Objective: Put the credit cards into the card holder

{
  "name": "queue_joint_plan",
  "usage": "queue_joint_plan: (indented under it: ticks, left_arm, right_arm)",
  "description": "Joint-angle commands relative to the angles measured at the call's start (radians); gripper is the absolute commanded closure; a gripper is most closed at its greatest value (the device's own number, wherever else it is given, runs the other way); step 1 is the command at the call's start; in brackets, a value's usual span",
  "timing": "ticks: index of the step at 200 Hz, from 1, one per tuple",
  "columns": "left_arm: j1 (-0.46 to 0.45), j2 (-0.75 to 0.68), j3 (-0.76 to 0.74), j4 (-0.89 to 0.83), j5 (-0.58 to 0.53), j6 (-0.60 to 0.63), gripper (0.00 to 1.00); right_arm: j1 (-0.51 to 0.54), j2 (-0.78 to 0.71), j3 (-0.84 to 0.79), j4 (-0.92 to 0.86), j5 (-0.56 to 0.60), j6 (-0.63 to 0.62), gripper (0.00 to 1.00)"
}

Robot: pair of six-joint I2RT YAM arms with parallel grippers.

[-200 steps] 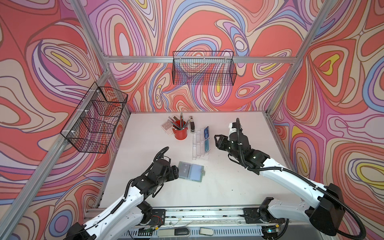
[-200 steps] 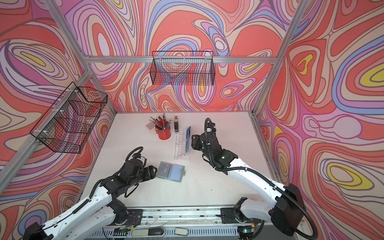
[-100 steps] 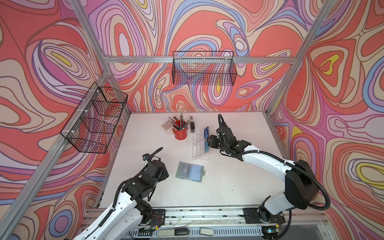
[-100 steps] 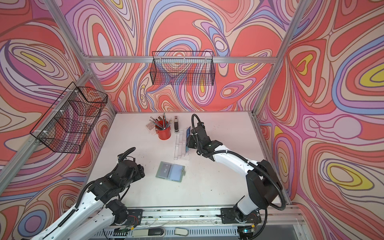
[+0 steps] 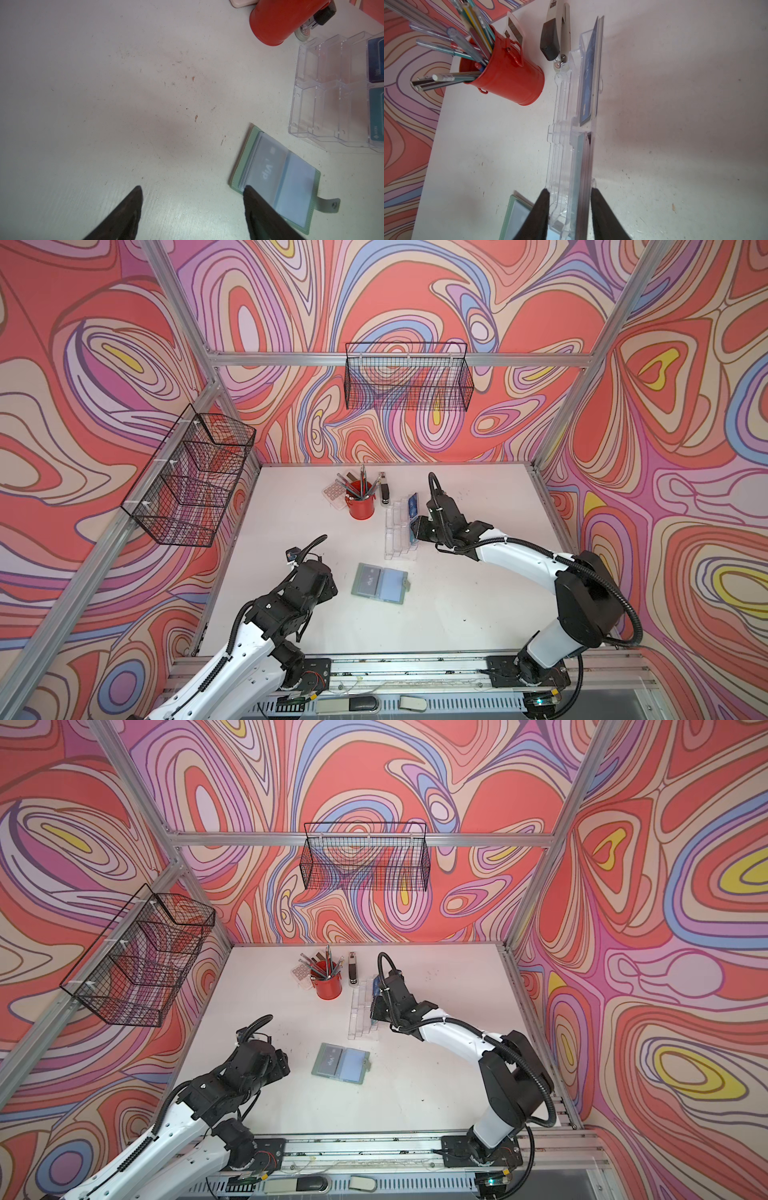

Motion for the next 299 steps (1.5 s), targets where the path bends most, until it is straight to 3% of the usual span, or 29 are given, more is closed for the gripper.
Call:
queue_joint_plan:
  ticks: [1, 42, 92, 113, 157, 219, 299]
  left_arm:
    - [-0.004, -0.015, -0.008, -0.040, -0.006, 0.002, 0.22]
    - [-0.004, -0.017, -0.009, -0.037, -0.005, 0.004, 0.21]
    - [-0.004, -0.005, -0.008, -0.032, -0.006, 0.006, 0.21]
    - [-0.004, -0.004, -0.008, -0.032, -0.007, 0.006, 0.21]
    - [-0.004, -0.004, -0.008, -0.028, -0.008, 0.006, 0.21]
    - [-0.004, -0.012, -0.011, -0.028, -0.005, 0.005, 0.21]
    - [-0.004, -0.007, -0.011, -0.023, -0.003, 0.007, 0.21]
  right_arm:
    - [-0.003, 0.035, 0.003, -0.006, 0.014, -0.016, 0.73]
    - [-0.004, 0.060, 0.031, -0.022, 0.037, -0.050, 0.88]
    - [-0.016, 0.099, 0.099, -0.063, 0.055, -0.139, 0.91]
    - [-0.024, 0.102, 0.098, -0.059, 0.022, -0.136, 0.90]
    - [-0.023, 0.081, 0.063, 0.000, -0.083, -0.090, 0.77]
    - [-0.023, 0.092, 0.087, -0.013, -0.104, -0.069, 0.80]
    - [-0.023, 0.132, 0.111, -0.017, -0.118, -0.054, 0.75]
